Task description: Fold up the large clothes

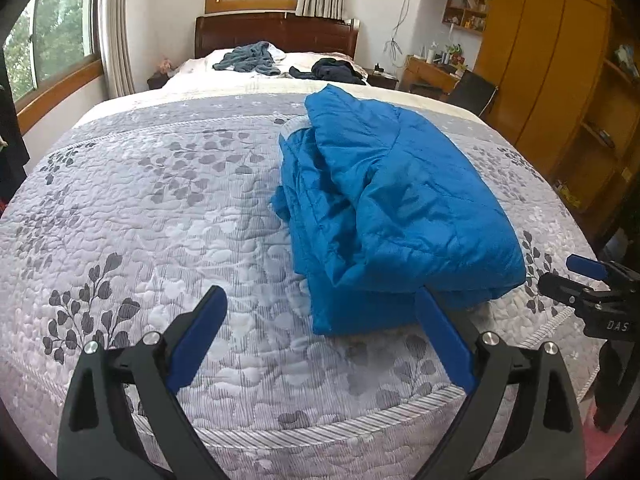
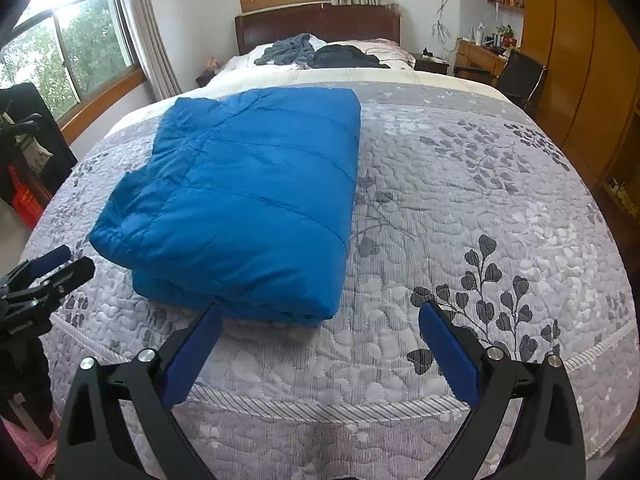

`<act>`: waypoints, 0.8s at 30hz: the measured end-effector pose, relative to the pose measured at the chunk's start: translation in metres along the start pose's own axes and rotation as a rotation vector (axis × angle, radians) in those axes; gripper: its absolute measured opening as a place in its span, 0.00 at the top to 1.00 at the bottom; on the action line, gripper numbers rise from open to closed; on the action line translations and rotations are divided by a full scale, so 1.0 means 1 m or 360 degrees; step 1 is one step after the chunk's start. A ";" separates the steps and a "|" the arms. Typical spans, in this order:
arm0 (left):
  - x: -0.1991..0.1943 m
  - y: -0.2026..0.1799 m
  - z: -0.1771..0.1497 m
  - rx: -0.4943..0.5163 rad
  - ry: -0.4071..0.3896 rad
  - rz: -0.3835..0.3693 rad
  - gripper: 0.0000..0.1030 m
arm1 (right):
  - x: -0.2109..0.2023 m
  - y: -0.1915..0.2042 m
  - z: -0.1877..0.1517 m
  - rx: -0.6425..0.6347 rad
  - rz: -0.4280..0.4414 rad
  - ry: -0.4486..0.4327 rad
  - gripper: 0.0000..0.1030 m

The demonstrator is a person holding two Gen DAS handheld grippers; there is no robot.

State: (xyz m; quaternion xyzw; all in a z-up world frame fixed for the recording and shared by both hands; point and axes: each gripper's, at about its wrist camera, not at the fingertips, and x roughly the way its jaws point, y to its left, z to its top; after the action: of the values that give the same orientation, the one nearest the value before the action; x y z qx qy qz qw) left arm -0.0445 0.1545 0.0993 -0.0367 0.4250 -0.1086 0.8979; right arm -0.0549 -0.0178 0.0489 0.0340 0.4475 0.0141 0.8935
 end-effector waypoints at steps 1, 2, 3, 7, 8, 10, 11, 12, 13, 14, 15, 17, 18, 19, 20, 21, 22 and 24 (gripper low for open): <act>-0.001 0.000 -0.001 -0.0001 -0.0003 0.0003 0.08 | 0.000 0.000 -0.001 -0.0002 -0.0009 -0.0002 0.04; -0.001 -0.001 -0.001 0.0000 -0.0005 0.0005 0.08 | 0.001 0.001 -0.001 -0.0003 -0.0022 -0.0003 0.04; -0.002 -0.002 -0.002 0.0006 -0.0009 0.0008 0.08 | 0.001 0.001 -0.001 -0.0004 -0.0028 -0.0001 0.04; -0.005 -0.007 -0.005 0.0034 -0.0022 0.0040 0.06 | 0.001 0.000 -0.003 0.0004 -0.0025 0.0002 0.04; -0.005 -0.008 -0.006 0.0037 -0.0021 0.0041 0.06 | 0.000 0.000 -0.003 0.0005 -0.0025 0.0000 0.04; -0.004 -0.009 -0.007 0.0044 -0.0008 0.0036 0.05 | 0.000 0.000 -0.004 0.0007 -0.0031 -0.0002 0.04; -0.003 -0.010 -0.007 0.0044 -0.0003 0.0033 0.05 | 0.000 0.000 -0.004 0.0007 -0.0035 -0.0003 0.04; -0.003 -0.010 -0.008 0.0044 0.0002 0.0033 0.05 | 0.000 0.000 -0.004 0.0006 -0.0038 -0.0003 0.04; -0.002 -0.010 -0.008 0.0041 0.0005 0.0036 0.05 | 0.000 0.001 -0.004 0.0006 -0.0042 -0.0001 0.04; -0.002 -0.010 -0.008 0.0039 0.0006 0.0038 0.05 | 0.000 0.000 -0.004 0.0006 -0.0043 0.0000 0.04; -0.002 -0.009 -0.008 0.0035 0.0008 0.0038 0.05 | 0.001 0.000 -0.004 0.0008 -0.0045 0.0002 0.04; -0.001 -0.009 -0.008 0.0027 0.0013 0.0043 0.05 | 0.001 0.000 -0.004 0.0009 -0.0053 0.0007 0.04; 0.000 -0.009 -0.008 0.0024 0.0017 0.0046 0.05 | 0.002 0.000 -0.004 0.0010 -0.0054 0.0009 0.04; 0.001 -0.009 -0.009 0.0022 0.0022 0.0048 0.05 | 0.002 0.000 -0.005 0.0010 -0.0054 0.0010 0.04; 0.001 -0.009 -0.009 0.0020 0.0026 0.0050 0.05 | 0.003 0.000 -0.005 0.0009 -0.0056 0.0011 0.04; 0.002 -0.009 -0.010 0.0016 0.0035 0.0050 0.05 | 0.003 0.000 -0.005 0.0008 -0.0058 0.0013 0.04; 0.004 -0.009 -0.011 0.0012 0.0045 0.0049 0.05 | 0.004 0.000 -0.005 0.0005 -0.0061 0.0016 0.04; 0.006 -0.007 -0.012 0.0001 0.0061 0.0046 0.05 | 0.006 0.002 -0.005 -0.0003 -0.0066 0.0021 0.04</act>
State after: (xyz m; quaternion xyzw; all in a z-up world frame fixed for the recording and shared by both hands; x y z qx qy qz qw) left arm -0.0515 0.1465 0.0881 -0.0284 0.4426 -0.0965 0.8911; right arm -0.0558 -0.0155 0.0415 0.0238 0.4541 -0.0037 0.8906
